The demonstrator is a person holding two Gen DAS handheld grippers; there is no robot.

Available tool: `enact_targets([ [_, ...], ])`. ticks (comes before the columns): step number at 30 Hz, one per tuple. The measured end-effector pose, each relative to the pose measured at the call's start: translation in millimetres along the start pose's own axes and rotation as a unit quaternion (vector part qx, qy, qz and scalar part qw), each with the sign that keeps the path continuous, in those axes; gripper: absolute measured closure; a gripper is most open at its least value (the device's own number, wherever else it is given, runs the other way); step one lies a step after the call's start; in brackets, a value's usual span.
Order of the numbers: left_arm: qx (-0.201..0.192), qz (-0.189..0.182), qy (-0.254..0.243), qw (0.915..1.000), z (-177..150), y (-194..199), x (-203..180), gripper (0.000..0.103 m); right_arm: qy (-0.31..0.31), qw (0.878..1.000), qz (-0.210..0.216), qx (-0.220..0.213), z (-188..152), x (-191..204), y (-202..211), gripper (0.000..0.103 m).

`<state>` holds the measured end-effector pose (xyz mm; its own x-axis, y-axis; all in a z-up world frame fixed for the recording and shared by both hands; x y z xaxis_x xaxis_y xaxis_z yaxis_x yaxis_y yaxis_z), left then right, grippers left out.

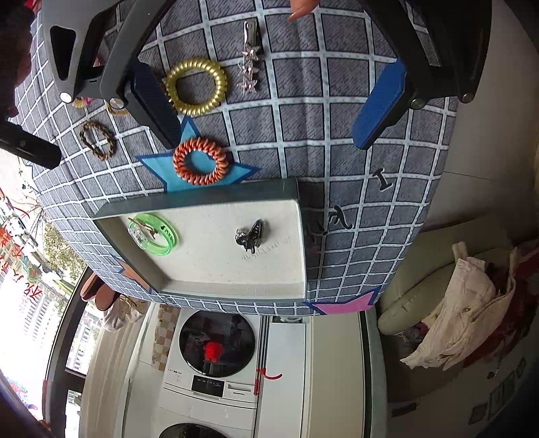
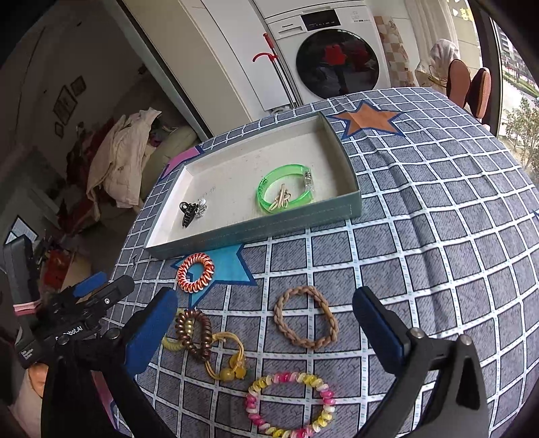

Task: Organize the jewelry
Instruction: 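Withdraw both open tools from the tray back over the remaining jewelry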

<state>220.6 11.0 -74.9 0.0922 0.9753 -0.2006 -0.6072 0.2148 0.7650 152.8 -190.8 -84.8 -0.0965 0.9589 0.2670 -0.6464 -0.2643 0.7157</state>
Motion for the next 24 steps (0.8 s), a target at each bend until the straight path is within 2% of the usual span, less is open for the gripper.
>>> enact_targets([
  [7, 0.006, 0.027, 0.012, 0.9995, -33, 9, 16, 0.0, 0.001, 1.0, 0.0, 0.016, -29, -1, 12, 0.0],
  [16, 0.042, 0.045, 0.017, 0.998, -69, -2, 31, 0.0, 0.006, 0.997, -0.052, 0.048, -69, -10, 15, 0.0],
  [21, 0.045, 0.053, 0.017, 0.9975, -72, -4, 33, 0.0, 0.037, 0.993, -0.098, 0.055, -76, -10, 17, 0.0],
  [24, 0.046, 0.056, 0.014, 0.9973, -71, -5, 31, 0.0, 0.041, 0.992, -0.101, 0.062, -80, -9, 15, 0.0],
])
Point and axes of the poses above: each gripper's, at about its wrist camera, not at the fingertips, and y roughly against the way its jaws point, x to its left, z to its top, the point moved 8 cm from there along -y, roughly the way its jaws point, and after that the axes turned 11 degrees about y, right-handed, at the moved point
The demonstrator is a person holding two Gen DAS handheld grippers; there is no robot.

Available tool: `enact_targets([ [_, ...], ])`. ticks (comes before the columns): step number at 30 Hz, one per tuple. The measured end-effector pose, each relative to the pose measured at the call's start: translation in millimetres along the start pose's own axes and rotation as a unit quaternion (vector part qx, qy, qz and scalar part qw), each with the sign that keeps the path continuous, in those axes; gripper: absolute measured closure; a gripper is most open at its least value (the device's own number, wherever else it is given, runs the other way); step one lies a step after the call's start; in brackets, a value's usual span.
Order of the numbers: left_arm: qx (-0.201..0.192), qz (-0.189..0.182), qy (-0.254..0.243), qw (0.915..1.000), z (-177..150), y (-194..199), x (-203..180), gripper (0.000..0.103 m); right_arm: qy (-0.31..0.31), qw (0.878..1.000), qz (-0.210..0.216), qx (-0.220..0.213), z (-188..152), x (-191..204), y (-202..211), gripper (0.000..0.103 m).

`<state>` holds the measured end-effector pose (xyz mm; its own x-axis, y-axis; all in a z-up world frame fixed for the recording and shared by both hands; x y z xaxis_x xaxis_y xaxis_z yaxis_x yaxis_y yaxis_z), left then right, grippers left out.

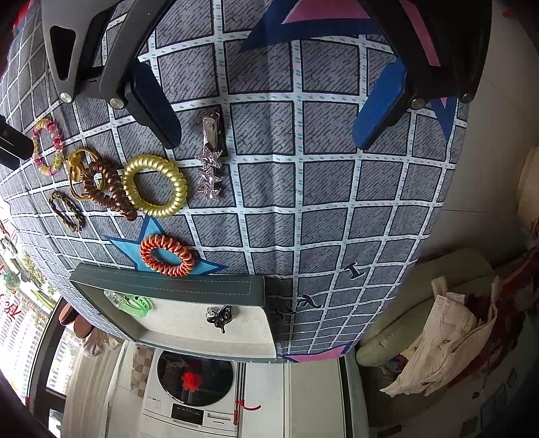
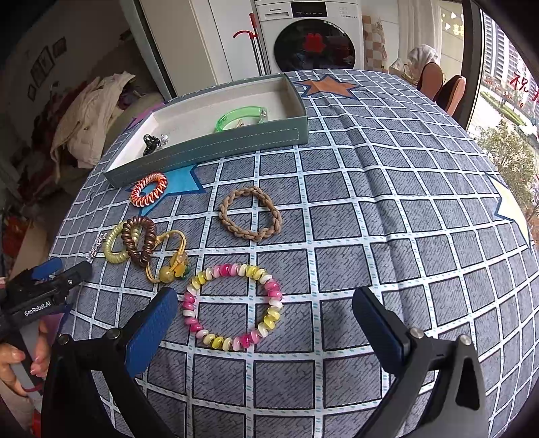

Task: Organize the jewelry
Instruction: 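Withdraw both open tools from the tray back over the remaining jewelry, then reach the left tool toward the pink star clip while the right tool grasps the beaded bracelet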

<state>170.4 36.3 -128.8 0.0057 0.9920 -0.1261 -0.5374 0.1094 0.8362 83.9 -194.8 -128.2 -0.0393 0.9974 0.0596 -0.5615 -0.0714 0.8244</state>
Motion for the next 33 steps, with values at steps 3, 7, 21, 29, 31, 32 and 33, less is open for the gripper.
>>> enact_targets([
  [3, 0.005, -0.004, -0.005, 1.0, 0, -1, -5, 0.0, -0.004, 1.0, -0.002, 0.004, -1, 0, -2, 0.0],
  [7, 0.009, -0.005, -0.014, 0.9999, 0, -4, -10, 0.0, -0.005, 1.0, -0.01, 0.01, -2, -3, -4, 0.0],
  [21, 0.007, -0.006, -0.031, 0.9995, 3, -9, -20, 0.001, 0.059, 0.996, -0.065, 0.028, -9, 3, -10, 0.026],
  [29, 0.003, -0.021, -0.051, 0.9985, 1, -4, -33, 0.022, 0.075, 0.995, -0.058, 0.024, -8, 10, -8, 0.038],
  [31, 0.004, -0.026, -0.056, 0.9981, 0, -2, -36, 0.03, 0.079, 0.995, -0.055, 0.024, -8, 13, -7, 0.046],
  [32, 0.002, -0.027, -0.059, 0.9979, 0, -1, -38, 0.036, 0.081, 0.995, -0.053, 0.024, -8, 14, -7, 0.052],
  [33, 0.001, -0.028, -0.061, 0.9978, 0, -1, -38, 0.046, 0.083, 0.995, -0.051, 0.024, -8, 15, -6, 0.058],
])
Point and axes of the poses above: each gripper's, at about its wrist camera, not at the fingertips, and y roughly against the way its jaws point, x to its left, z to its top, the point moved 8 cm from there along -y, roughly the way its jaws point, and after that the axes turned 11 degrees about y, right-handed, at the moved point
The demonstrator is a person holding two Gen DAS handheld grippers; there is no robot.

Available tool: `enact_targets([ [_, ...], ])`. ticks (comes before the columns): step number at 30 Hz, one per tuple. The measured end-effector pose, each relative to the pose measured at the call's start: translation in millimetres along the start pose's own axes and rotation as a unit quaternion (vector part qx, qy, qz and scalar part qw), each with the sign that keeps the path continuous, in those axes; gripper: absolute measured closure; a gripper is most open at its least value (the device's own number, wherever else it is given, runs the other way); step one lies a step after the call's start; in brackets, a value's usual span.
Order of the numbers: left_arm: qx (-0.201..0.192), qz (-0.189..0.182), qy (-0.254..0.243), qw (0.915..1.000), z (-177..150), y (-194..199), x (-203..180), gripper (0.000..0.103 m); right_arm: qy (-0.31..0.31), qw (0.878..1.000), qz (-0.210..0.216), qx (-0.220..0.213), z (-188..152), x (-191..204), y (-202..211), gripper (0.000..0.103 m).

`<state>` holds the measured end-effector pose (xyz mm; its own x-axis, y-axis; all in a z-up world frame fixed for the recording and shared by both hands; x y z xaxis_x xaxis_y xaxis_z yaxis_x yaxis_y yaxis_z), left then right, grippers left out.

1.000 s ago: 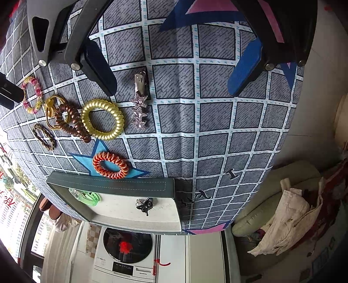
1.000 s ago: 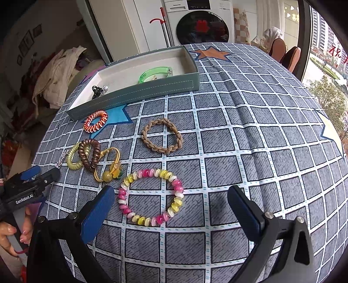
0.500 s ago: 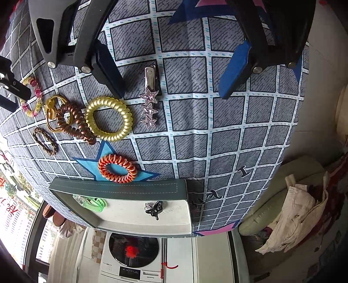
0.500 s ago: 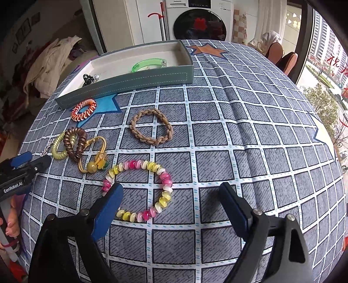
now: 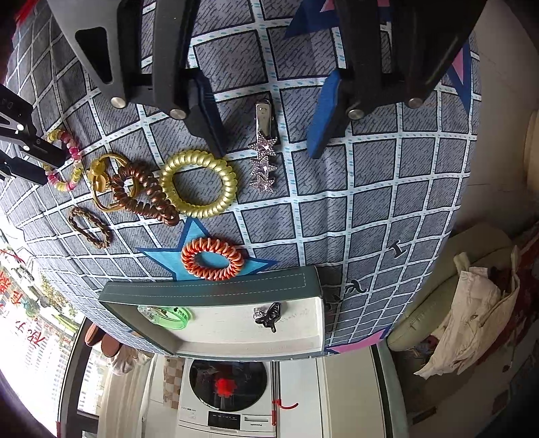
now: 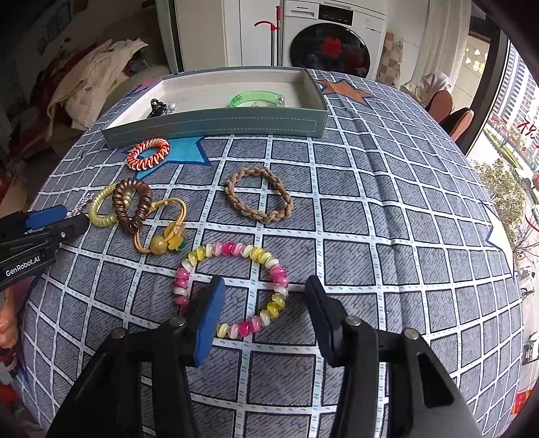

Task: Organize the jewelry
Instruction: 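Reach the left tool toward the pink star clip while the right tool grasps the beaded bracelet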

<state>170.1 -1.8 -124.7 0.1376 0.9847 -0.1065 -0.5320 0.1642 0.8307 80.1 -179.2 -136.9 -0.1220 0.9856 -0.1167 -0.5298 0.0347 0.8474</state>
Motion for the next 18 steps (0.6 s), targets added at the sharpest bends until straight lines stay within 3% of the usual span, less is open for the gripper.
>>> enact_targets([
  [5, -0.002, 0.0, -0.003, 1.0, 1, 2, 1, 0.067, 0.009, 1.0, 0.006, -0.002, 2, 5, 1, 0.082],
  [7, -0.001, -0.004, 0.0, 1.0, 1, 2, 2, 0.066, 0.01, 1.0, 0.006, -0.002, 2, 8, 2, 0.09],
  [18, 0.011, -0.028, 0.032, 0.999, 0, 6, 15, 0.066, -0.015, 1.0, 0.015, -0.015, -1, -3, 8, 0.093],
])
Point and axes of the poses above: each gripper's, at about its wrist camera, not at the fingertips, and y roughly against the way its jaws point, x to its left, z to its top, the point moved 8 cm from there along -y, roughly the way its jaws point, and after that the axes turned 11 degrees about y, right-handed, at the moved point
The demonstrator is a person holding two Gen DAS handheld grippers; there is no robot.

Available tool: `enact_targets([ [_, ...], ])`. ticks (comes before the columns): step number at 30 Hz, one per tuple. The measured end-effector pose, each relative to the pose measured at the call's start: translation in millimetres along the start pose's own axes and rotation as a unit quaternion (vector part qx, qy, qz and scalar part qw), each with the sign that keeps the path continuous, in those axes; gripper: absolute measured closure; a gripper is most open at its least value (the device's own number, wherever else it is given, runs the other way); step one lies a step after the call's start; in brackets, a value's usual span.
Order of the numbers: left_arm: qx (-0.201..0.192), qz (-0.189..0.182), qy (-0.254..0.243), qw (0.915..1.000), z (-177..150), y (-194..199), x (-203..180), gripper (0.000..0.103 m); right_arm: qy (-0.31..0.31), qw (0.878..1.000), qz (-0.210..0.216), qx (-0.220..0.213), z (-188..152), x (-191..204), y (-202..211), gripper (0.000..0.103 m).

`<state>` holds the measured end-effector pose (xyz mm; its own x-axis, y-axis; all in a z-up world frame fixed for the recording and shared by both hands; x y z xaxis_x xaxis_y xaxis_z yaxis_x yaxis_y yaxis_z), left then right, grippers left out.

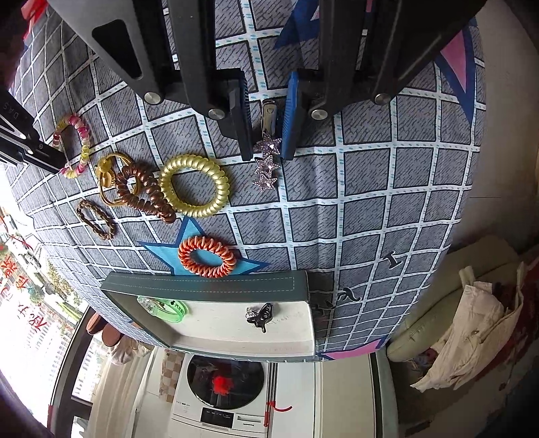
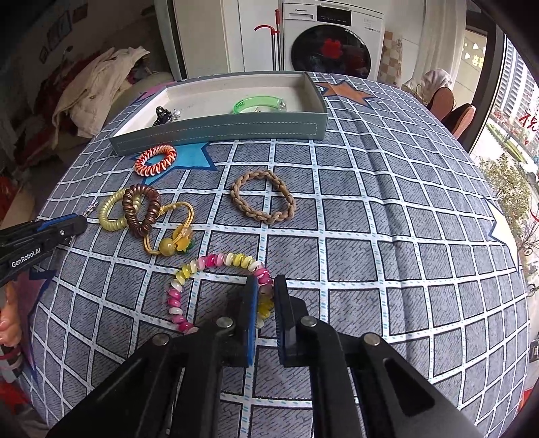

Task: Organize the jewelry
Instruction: 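Reach the left tool toward the pink star clip while the right tool grasps the beaded bracelet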

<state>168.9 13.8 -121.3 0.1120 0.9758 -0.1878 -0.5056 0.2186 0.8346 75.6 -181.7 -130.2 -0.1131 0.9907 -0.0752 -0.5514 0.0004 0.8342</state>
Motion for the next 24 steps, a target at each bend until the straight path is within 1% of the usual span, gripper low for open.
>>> enact_targets([
  [4, 0.0, -0.01, 0.011, 0.9999, 3, 5, 2, 0.067, -0.004, 1.0, -0.002, -0.01, 4, -6, 5, 0.093],
  [16, -0.019, -0.02, 0.004, 0.9996, 21, 20, -11, 0.067, -0.016, 0.999, 0.015, -0.033, 23, -10, 15, 0.093],
  [21, -0.028, -0.03, 0.009, 0.9991, 33, 25, -14, 0.067, -0.02, 0.999, 0.02, -0.044, 36, -15, 19, 0.093],
  [24, -0.034, -0.03, 0.007, 0.9989, 41, 27, -15, 0.067, -0.023, 0.998, 0.024, -0.05, 47, -19, 21, 0.093],
])
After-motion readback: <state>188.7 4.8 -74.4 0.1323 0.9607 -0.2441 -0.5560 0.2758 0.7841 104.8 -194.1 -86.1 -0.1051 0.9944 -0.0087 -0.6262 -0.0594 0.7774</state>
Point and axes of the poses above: each gripper's, at about its wrist camera, not at the fingertips, and y roughly against the way its jaws point, x to its left, z to its top, the point moved 8 cm from there along -y, roughly the way its jaws point, and after that the axes turned 11 degrees about y, right-handed, at the moved point
